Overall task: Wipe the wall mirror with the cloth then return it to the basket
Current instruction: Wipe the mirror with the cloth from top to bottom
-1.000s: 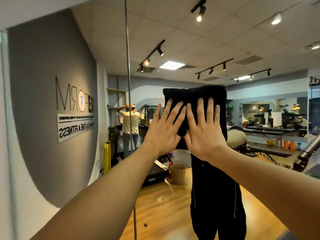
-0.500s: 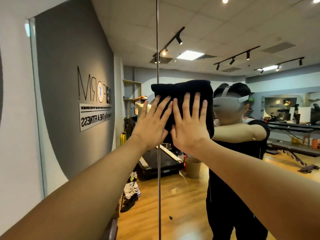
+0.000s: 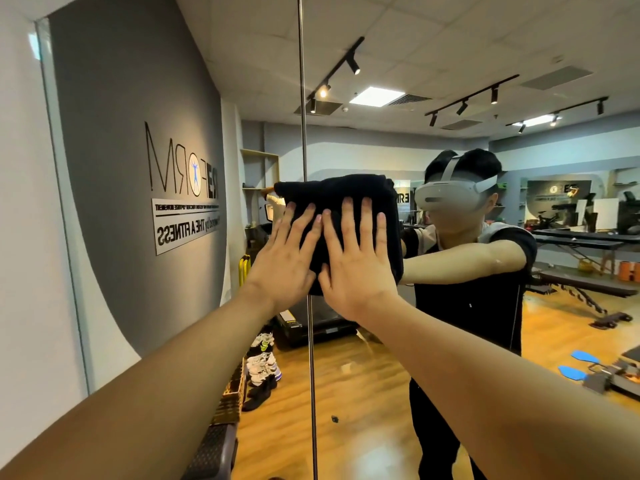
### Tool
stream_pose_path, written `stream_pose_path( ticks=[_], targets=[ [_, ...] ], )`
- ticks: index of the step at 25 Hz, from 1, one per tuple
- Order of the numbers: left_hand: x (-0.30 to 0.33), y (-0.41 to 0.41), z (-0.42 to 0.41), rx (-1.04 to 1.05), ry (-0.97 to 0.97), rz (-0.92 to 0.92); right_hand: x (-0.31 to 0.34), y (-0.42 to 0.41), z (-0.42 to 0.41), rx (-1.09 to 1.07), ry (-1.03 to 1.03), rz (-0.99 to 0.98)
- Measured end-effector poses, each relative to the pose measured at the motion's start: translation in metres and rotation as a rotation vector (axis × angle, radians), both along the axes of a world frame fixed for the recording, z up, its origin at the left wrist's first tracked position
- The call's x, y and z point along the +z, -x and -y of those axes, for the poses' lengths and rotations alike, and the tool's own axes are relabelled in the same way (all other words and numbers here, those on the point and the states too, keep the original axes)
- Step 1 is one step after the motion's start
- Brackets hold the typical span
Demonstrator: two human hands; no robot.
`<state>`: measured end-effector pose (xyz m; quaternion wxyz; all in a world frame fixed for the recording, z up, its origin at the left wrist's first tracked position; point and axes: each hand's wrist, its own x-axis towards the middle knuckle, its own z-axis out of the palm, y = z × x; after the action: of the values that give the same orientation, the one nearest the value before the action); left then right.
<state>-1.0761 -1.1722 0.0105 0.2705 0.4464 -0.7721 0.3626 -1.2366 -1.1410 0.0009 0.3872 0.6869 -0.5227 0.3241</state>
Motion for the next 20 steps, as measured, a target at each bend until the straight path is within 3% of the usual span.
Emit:
stream_pose_path(
  ticks=[6, 20],
  targets=[
    [-0.036, -0.001, -0.003, -0.014, -0.043, 0.001, -0.037, 0.002, -0.003, 0.003, -0.026, -0.014],
    [-0.052, 0.071, -0.028, -0.198, -0.004, -0.061, -0.038, 0.088, -0.024, -0.027, 0.029, -0.134]
  ],
)
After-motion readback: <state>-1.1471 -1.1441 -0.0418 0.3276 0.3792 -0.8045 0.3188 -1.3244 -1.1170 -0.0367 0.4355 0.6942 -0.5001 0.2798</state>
